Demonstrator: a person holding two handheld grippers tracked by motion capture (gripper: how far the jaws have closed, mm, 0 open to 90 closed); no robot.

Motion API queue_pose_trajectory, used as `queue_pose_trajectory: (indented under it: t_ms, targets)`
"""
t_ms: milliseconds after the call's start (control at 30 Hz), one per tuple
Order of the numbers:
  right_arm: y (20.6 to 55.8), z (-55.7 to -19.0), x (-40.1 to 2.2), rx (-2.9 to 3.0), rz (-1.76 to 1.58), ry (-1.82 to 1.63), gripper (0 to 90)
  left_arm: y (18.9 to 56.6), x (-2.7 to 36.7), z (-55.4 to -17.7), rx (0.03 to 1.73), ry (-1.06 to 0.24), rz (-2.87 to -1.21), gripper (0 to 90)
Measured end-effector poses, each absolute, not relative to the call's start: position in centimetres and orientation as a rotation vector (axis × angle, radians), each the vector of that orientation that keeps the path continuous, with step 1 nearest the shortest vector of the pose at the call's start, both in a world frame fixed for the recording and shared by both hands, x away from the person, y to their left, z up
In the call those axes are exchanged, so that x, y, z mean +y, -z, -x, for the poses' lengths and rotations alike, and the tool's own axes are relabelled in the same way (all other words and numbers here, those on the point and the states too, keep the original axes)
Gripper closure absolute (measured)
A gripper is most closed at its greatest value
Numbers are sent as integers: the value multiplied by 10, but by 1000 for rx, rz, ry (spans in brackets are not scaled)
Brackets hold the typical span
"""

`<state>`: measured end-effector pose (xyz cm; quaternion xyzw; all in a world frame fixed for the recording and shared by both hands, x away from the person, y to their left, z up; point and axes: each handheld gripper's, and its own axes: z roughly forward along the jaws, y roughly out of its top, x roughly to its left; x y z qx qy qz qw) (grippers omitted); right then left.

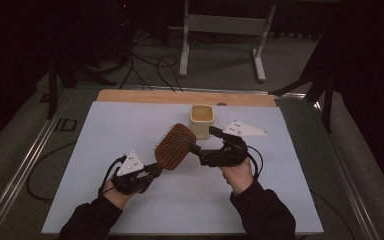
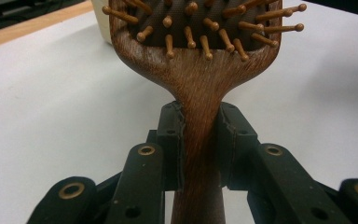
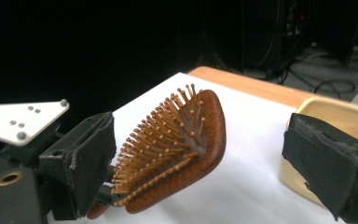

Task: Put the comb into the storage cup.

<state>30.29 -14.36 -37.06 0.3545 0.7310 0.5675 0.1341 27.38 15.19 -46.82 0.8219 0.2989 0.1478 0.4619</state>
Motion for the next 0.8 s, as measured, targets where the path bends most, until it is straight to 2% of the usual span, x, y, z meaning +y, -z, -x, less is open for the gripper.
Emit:
queue_pose_trajectory:
  t_ms: [567, 633, 800]
  targets:
    - [401, -330, -128, 2120, -1427, -1838, 92, 469, 151, -273, 721, -368, -2022, 740]
    - [403, -331, -127, 2117, -1457, -1870, 143, 469, 150, -274, 721, -363, -2024, 740]
    - [407, -334, -123, 2157, -1512, -1913, 170, 470, 149, -273, 724, -367, -2024, 740]
